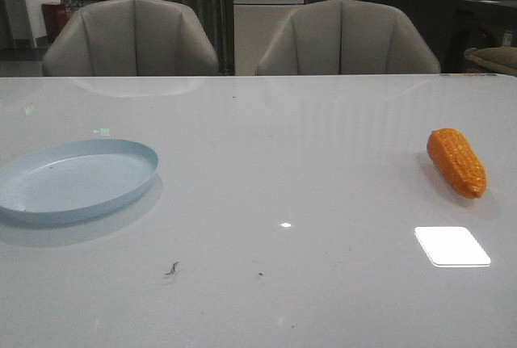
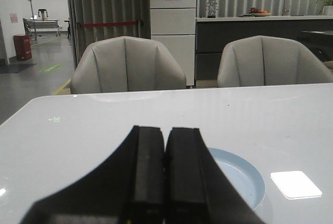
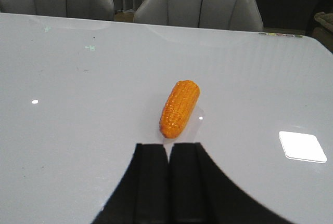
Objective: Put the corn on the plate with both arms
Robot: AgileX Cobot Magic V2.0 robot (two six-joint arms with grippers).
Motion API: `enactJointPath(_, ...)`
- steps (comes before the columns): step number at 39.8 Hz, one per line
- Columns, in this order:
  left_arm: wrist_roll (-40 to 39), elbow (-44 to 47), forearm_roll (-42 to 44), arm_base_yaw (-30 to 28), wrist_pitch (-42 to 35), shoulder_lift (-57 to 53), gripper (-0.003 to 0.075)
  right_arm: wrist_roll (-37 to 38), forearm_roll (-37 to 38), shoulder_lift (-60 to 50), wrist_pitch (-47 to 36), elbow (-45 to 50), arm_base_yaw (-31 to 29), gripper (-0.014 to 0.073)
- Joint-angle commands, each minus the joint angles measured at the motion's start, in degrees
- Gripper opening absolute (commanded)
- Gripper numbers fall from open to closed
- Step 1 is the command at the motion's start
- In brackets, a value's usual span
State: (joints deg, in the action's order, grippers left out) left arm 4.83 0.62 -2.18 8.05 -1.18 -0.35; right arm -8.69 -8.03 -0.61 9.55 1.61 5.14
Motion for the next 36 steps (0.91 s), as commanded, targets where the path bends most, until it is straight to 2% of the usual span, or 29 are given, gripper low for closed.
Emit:
enactJointPath(1, -0.18, 2.15, -0.46, -0.08, -5.03, -1.14, 0.0094, -0.36, -0.29, -1.37, -4.64, -1.26, -0.26, 0.0049)
enactJointPath(27, -0.18, 2.15, -2.03, -0.08, -4.64, -1.14, 0.0094, -0.36, -0.29, -1.37, -5.19, -1.26, -0.26, 0.0049)
enactJointPath(31, -0.18, 2.15, -2.03, -0.08, -6.94, -1.14, 0.0094, -0.36, -0.29, -1.37, -5.43, -1.26, -0.26, 0.0049)
enactJointPath(36, -0.18, 2.04, -2.03, -0.08, -13.53, -1.14, 0.0094, -0.36, -0.29, -1.37, -5.75, -1.26, -0.26, 0.0049)
